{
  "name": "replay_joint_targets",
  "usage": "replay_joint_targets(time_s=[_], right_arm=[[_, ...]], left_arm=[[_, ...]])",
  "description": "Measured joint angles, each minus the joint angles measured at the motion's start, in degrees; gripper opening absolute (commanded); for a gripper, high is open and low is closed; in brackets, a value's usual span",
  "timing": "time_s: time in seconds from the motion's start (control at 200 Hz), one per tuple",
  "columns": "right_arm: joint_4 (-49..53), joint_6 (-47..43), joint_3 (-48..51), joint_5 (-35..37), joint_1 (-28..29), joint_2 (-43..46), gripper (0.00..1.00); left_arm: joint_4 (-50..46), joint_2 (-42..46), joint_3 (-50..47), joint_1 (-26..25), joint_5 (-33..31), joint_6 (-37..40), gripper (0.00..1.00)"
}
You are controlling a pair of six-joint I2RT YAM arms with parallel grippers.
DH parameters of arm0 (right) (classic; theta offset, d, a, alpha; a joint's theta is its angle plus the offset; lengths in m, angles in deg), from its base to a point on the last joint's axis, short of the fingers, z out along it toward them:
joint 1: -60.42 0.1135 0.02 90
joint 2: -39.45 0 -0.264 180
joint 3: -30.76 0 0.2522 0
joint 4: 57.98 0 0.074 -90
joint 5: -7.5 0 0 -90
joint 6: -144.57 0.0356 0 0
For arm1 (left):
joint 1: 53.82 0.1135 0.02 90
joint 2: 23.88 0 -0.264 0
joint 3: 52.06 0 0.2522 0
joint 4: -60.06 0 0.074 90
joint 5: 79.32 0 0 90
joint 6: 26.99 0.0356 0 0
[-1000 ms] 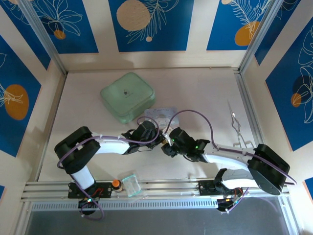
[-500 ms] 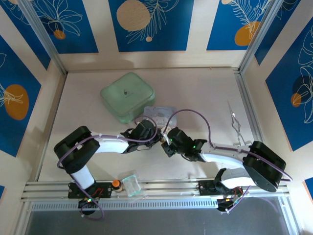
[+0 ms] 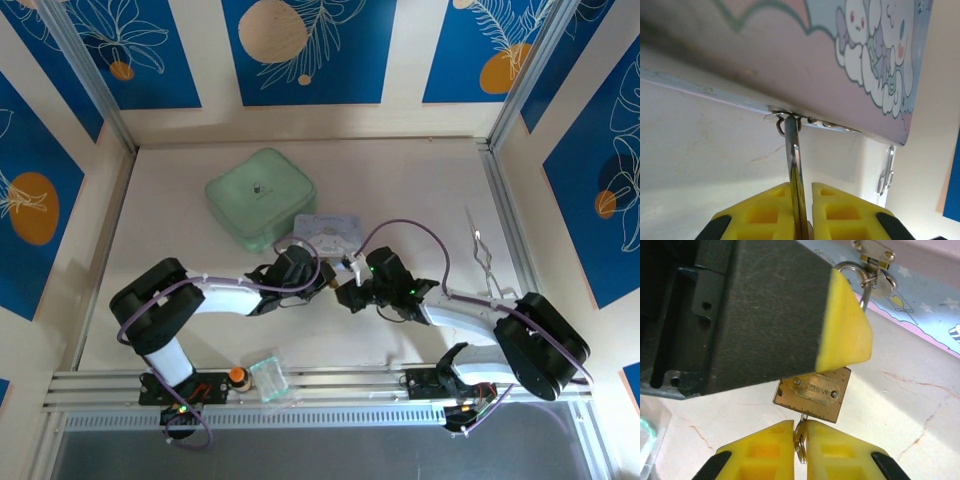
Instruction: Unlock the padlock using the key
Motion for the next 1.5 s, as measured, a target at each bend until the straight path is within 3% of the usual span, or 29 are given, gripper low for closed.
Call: replay_joint_targets(time_s=[0.25, 0.68, 0.84, 1.036, 1.206, 1.311, 1.501], right_arm=[[-0.7, 3.63, 0.83, -5.81, -4.52, 0.31, 0.29], [-2.08, 8.85, 2.62, -11.61, -9.44, 1.55, 0.35], [-2.93, 10.75, 3.3, -12.98, -10.47, 1.55, 0.42], [-3.02, 12.31, 3.48, -12.94, -11.56, 1.6, 0.49], [-2.21, 12.7, 3.54, -8.68, -13.22, 1.62, 0.54], [-1.53, 12.87, 3.54, -7.91, -13.2, 2.27, 0.61], [-0.28, 13.53, 3.48, -5.62, -12.35, 4.81, 0.68]], left_arm=[[1.73, 0.0, -0.02, -0.02, 0.74, -0.83, 0.0], [3.69, 0.0, -0.09, -0.13, 1.36, -1.9, 0.0], [3.72, 0.0, -0.15, -0.15, 1.38, -1.88, 0.0], [3.72, -0.02, -0.85, -0.28, 1.36, -1.88, 0.0], [3.08, -0.04, -2.12, -0.63, 1.84, -1.88, 0.0], [2.99, -0.07, -2.14, -0.72, 1.86, -1.66, 0.0], [-0.24, -0.72, -0.96, -0.79, 1.77, 2.12, 0.0]])
